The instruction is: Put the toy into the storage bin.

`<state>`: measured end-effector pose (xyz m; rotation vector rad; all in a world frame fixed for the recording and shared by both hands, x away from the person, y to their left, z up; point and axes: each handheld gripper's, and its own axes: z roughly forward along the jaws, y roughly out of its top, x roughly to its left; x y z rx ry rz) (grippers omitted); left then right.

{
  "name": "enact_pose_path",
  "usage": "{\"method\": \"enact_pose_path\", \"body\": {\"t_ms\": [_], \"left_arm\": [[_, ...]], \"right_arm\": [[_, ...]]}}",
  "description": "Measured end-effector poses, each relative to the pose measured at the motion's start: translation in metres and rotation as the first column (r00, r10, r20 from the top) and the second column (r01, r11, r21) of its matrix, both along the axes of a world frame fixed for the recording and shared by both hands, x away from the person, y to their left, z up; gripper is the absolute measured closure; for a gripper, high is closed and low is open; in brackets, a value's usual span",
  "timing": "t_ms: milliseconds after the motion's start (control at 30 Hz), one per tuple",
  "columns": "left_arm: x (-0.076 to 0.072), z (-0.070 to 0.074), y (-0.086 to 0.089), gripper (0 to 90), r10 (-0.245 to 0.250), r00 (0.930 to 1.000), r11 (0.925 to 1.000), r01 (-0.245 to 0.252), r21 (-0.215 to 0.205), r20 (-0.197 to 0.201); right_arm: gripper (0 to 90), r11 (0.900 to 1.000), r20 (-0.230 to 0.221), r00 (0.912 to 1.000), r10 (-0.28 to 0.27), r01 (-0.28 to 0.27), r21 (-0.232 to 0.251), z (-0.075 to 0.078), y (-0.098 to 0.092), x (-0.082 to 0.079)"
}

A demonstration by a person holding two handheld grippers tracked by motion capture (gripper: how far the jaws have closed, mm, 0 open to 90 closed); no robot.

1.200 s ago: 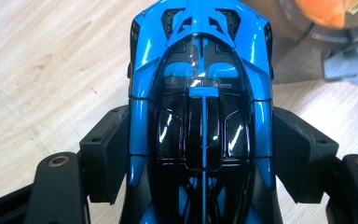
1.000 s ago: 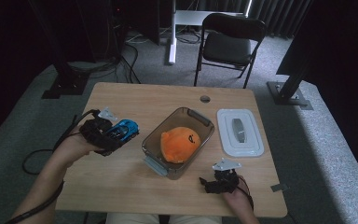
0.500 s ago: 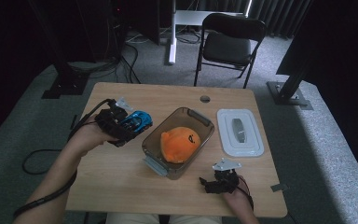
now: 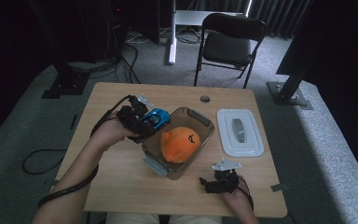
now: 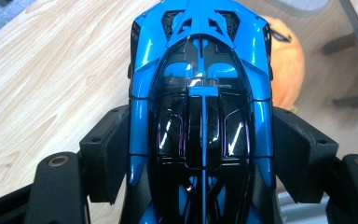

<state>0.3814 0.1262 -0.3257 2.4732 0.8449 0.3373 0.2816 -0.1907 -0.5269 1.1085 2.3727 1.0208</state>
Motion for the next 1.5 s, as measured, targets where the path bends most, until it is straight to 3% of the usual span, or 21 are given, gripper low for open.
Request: {"method": "enact_pose_path", "body": {"t_ms": [267, 433, 700, 1300, 1500], "left_arm": [[0.005, -0.007, -0.026, 28.8, -0.028, 0.9994, 0.9996, 0.028, -0.010, -0.020], [0.008, -0.014, -0.037, 28.8, -0.028, 0.9984, 0.9989, 0.026, -0.038, -0.049], [0.010, -0.025, -0.054, 28.8, -0.041, 0.9973, 0.9986, 0.038, -0.036, -0.061], [0.014, -0.050, -0.063, 28.7, -0.021, 0.9964, 0.9996, 0.023, 0.018, -0.082], [0.013, -0.058, -0.070, 28.6, -0.018, 0.9977, 0.9976, 0.022, 0.066, -0.065]], "right_arm": [[13.3, 1.000, 0.001, 1.0000, 0.001, -0.001, -0.001, 0.000, 0.000, 0.000], [13.3, 1.000, 0.002, 1.0000, 0.001, -0.001, -0.001, 0.000, 0.000, 0.000], [13.4, 1.000, 0.001, 1.0000, 0.001, -0.001, 0.001, 0.000, 0.000, 0.000], [13.4, 1.000, 0.000, 1.0000, 0.001, -0.001, 0.000, 0.000, 0.000, 0.000], [13.4, 1.000, 0.000, 1.0000, 0.001, -0.001, 0.000, 0.000, 0.000, 0.000]]}}
